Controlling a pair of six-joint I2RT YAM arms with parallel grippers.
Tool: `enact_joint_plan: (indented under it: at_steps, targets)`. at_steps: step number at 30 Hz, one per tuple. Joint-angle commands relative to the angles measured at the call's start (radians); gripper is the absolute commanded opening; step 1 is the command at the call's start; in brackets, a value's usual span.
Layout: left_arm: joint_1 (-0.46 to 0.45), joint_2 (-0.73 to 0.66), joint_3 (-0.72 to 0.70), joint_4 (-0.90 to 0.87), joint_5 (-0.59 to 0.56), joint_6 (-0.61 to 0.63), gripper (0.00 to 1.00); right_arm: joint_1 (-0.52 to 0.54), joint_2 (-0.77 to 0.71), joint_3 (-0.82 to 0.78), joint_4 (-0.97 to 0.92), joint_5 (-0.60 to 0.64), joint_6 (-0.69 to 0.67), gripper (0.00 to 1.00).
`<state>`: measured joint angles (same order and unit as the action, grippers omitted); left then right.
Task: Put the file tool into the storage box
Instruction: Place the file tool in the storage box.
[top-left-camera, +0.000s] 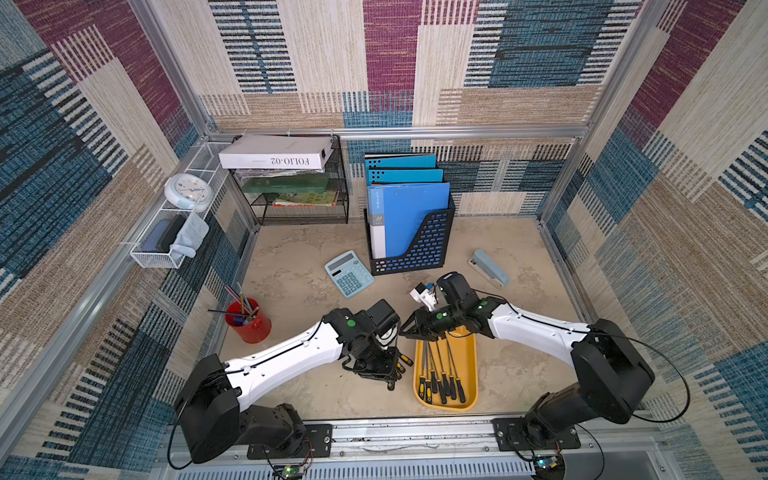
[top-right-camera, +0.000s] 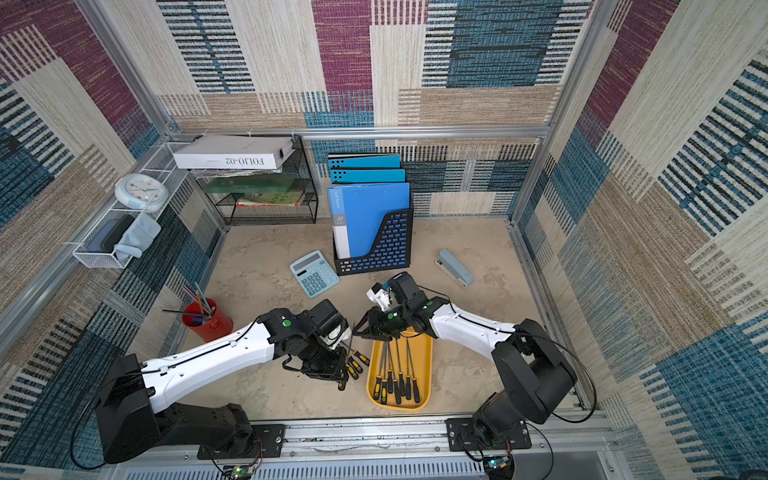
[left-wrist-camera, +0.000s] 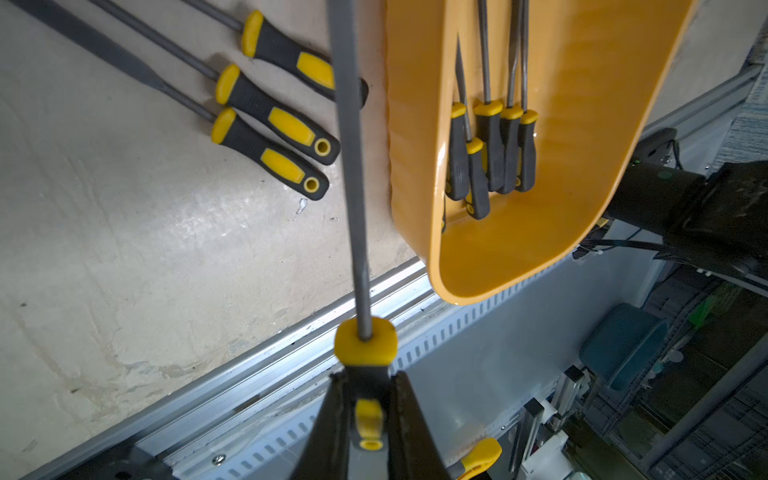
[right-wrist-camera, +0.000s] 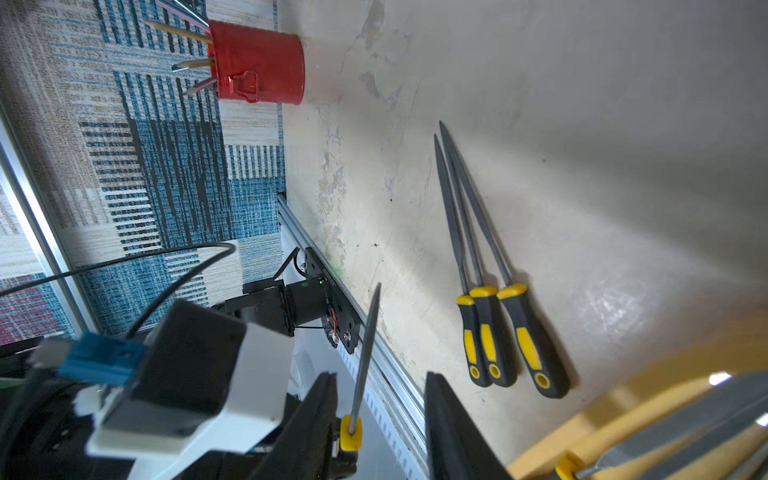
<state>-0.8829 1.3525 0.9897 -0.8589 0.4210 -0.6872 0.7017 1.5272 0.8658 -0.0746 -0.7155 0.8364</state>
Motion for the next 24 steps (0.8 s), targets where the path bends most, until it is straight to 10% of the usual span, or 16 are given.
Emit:
enact_joint_plan:
  at_steps: [1,8,10,16,24]
  targets:
    - [-0.001,-0.004,0.005,0.013,0.034,0.027,0.04,0.013,0.013,0.001,0.033,0.026,0.032,0.39]
    - [-0.002,-0.019,-0.012,0.030,0.049,0.030,0.04,0.030,0.064,0.046,0.013,0.039,0.035,0.17]
    - [-0.001,-0.027,-0.015,0.031,0.034,0.024,0.17,0.030,0.070,0.058,-0.022,0.038,0.027,0.01]
    - [0.002,-0.052,-0.013,0.022,-0.020,-0.017,0.84,-0.040,-0.028,0.056,-0.249,0.082,-0.042,0.00]
    - [0.009,-0.056,-0.037,0.031,-0.055,-0.058,0.89,-0.208,-0.191,0.008,-0.586,0.226,-0.228,0.00]
